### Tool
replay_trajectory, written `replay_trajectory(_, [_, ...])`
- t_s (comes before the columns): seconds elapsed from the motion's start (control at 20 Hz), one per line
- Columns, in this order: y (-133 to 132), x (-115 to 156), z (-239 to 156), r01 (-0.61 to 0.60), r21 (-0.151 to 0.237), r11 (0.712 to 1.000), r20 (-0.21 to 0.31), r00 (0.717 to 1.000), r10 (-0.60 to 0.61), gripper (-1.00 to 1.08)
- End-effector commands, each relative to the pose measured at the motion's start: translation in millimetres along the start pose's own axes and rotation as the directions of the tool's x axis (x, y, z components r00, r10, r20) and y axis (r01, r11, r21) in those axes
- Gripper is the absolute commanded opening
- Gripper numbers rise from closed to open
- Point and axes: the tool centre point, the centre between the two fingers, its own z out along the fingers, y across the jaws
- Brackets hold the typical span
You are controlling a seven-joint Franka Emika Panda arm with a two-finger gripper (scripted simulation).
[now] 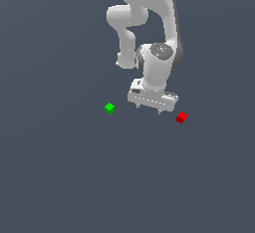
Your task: Stack the red cube on top of the green cube.
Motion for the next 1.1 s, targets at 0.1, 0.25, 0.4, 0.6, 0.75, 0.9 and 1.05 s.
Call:
replay_trajectory(0.1, [-24.2,-18.3,8.2,-0.063,0.0,0.998,0.002,0.998,0.063,1.0])
replay_trajectory(0.25, [-41.2,-29.3,13.6,-0.104,-0.001,0.995,0.004,0.995,0.104,1.0])
replay_trajectory(0.4, [-58.8,-39.7,19.1,-0.145,-0.001,0.989,0.006,0.989,0.145,1.0])
replay_trajectory(0.6, [-83.5,-52.3,26.5,-0.201,-0.001,0.98,0.008,0.98,0.201,1.0])
replay_trajectory(0.75, [-103.1,-60.9,32.2,-0.243,-0.002,0.97,0.01,0.97,0.243,1.0])
replay_trajectory(0.9, [-122.2,-68.1,37.6,-0.283,-0.002,0.959,0.011,0.959,0.283,1.0])
replay_trajectory(1.05, [-139.0,-73.4,42.2,-0.316,-0.003,0.949,0.013,0.949,0.316,1.0])
